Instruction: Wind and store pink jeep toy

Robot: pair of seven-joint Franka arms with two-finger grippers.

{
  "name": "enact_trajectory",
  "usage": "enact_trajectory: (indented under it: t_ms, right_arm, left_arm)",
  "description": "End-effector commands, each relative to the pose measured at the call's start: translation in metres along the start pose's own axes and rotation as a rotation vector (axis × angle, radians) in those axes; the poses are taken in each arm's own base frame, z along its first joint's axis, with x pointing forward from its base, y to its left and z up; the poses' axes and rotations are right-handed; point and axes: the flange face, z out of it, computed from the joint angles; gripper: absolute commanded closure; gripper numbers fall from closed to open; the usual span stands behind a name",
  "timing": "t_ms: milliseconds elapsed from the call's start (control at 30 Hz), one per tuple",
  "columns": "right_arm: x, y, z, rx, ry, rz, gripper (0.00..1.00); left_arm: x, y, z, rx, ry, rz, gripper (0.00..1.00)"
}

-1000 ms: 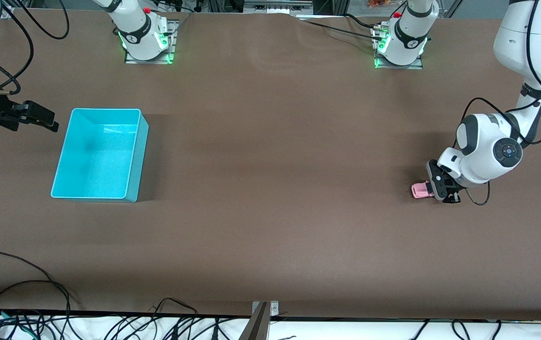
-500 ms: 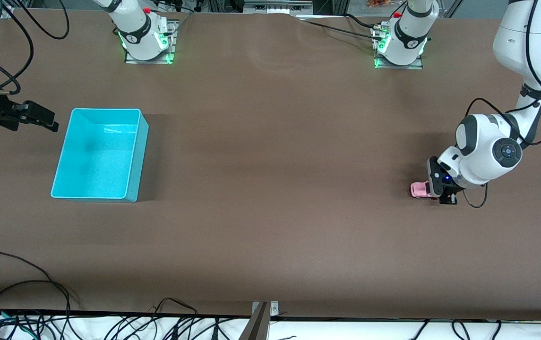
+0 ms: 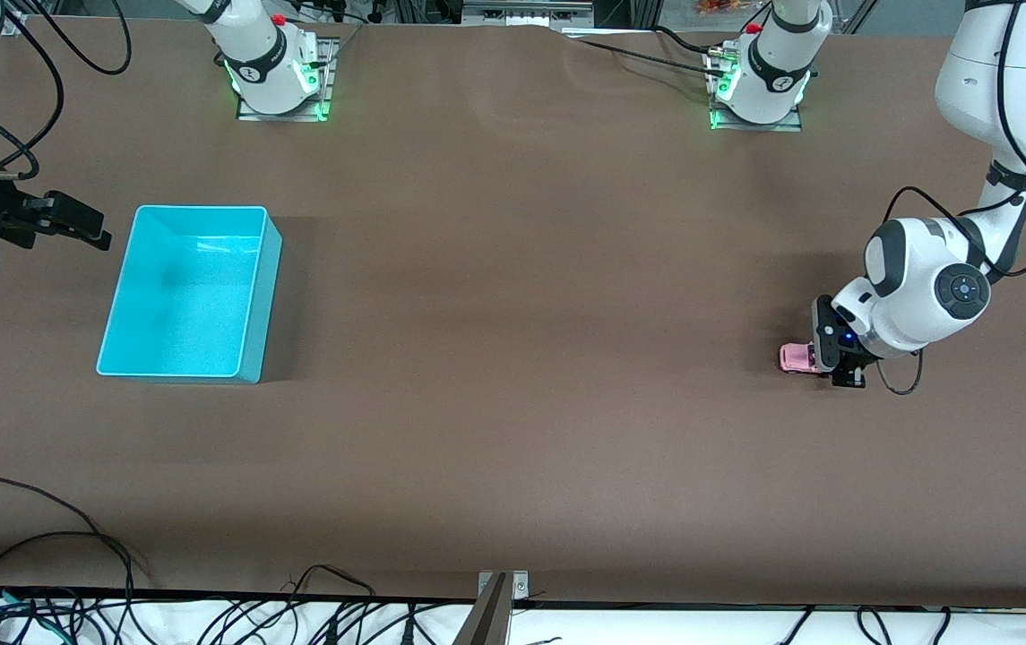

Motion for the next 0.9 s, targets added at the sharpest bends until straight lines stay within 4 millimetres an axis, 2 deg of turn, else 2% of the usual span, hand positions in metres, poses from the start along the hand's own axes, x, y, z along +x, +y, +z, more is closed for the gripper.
enact_trajectory:
  t_ms: [0, 33, 267, 633, 867]
  right_arm:
    - [-0.001, 0.002, -0.004, -0.006, -0.002, -0.008, 0.0]
    - [-0.001, 0.003, -0.004, -0.006, -0.002, -0.007, 0.0]
    - [-0.001, 0.003, -0.004, -0.006, -0.002, -0.007, 0.0]
    - [-0.001, 0.002, -0.003, -0.006, -0.004, -0.008, 0.0]
    - [-0.001, 0.002, -0.003, -0.006, -0.002, -0.008, 0.0]
  left_arm:
    - [-0.019, 0.007, 0.026, -0.038, 0.01, -0.014, 1.0]
    - [-0.027, 0.008, 0.029, -0.04, 0.009, -0.023, 1.0]
    - [-0.038, 0.01, 0.033, -0.047, 0.005, -0.028, 1.0]
    - [-0.083, 0.023, 0.039, -0.056, 0.009, -0.067, 1.0]
    - [-0.121, 0.024, 0.047, -0.048, 0.012, -0.044, 1.0]
